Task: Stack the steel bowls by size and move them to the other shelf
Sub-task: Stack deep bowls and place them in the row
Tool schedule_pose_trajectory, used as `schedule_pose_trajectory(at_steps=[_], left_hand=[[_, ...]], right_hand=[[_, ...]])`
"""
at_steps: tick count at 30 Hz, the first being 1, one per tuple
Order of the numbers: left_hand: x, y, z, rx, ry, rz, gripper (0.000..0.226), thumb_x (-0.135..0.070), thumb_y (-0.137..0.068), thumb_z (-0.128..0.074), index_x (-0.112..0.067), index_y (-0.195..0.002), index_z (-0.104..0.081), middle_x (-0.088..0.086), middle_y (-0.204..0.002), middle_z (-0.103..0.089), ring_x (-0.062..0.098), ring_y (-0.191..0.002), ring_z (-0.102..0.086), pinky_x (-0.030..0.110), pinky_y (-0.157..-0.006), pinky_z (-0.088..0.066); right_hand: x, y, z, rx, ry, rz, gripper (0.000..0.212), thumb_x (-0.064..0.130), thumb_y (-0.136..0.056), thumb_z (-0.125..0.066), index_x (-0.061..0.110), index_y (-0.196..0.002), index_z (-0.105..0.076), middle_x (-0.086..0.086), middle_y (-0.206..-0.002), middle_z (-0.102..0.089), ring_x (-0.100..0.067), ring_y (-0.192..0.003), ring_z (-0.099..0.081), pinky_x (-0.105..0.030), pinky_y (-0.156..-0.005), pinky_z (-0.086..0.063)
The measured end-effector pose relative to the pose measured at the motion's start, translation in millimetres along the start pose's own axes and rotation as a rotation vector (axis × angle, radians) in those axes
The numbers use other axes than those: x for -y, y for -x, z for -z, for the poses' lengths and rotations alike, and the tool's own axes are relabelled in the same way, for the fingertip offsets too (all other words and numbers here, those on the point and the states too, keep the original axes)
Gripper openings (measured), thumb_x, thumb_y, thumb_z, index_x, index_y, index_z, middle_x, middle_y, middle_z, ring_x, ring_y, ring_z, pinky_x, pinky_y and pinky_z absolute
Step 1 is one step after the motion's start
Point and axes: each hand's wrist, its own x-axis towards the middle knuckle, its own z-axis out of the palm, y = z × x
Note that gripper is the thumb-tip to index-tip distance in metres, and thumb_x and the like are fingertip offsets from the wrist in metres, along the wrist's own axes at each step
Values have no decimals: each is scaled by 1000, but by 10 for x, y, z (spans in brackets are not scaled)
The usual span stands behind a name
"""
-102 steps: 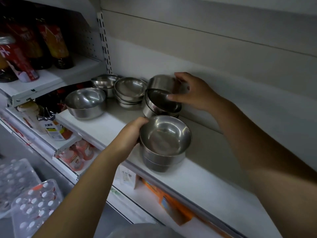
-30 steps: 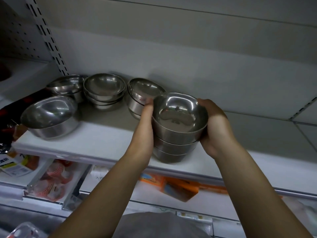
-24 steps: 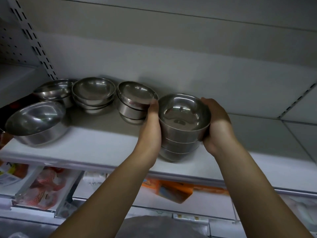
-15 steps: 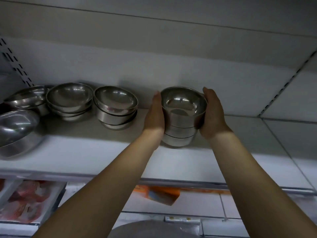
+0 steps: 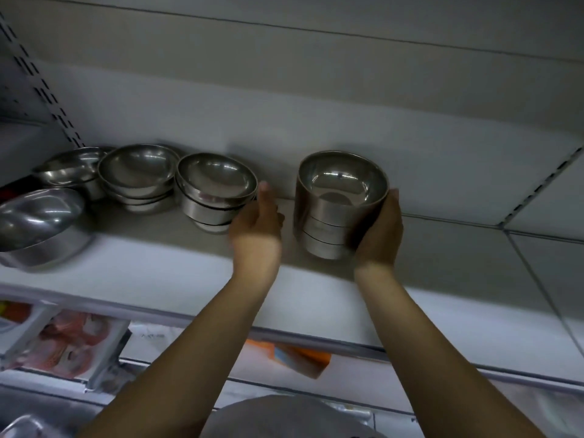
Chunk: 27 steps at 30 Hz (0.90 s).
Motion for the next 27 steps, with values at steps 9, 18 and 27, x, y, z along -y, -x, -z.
schedule_pose_trajectory(at_steps=[9, 18, 27], left_hand=[[-22, -375, 830, -351, -12, 48, 78, -70, -80, -74, -13, -129, -56, 3, -119, -66, 14, -93, -68, 40, -82, -60], [-230, -456, 1011, -98, 54, 48, 29, -55, -101, -58, -29, -93, -68, -8, -96, -72, 21, -105, -70, 34, -71, -58], [-257, -611, 1176, 13, 59, 111, 24, -48, -100, -62, -25, -103, -69, -5, -96, -72, 23, -103, -71, 33, -66, -60]], right_hand=[[-74, 378, -125, 5, 314, 1133, 38, 11, -90, -75, -5, -119, -59, -27, -128, -56, -40, -121, -54, -41, -107, -47], [40, 570, -943, 778, 825, 866, 32, 21, -99, -66, 2, -125, -69, -17, -130, -65, -34, -122, -57, -38, -97, -48], [-29, 599, -1189, 719, 670, 516, 10, 5, -94, -69, -1, -98, -76, -5, -90, -69, -9, -74, -56, -10, -69, -41]])
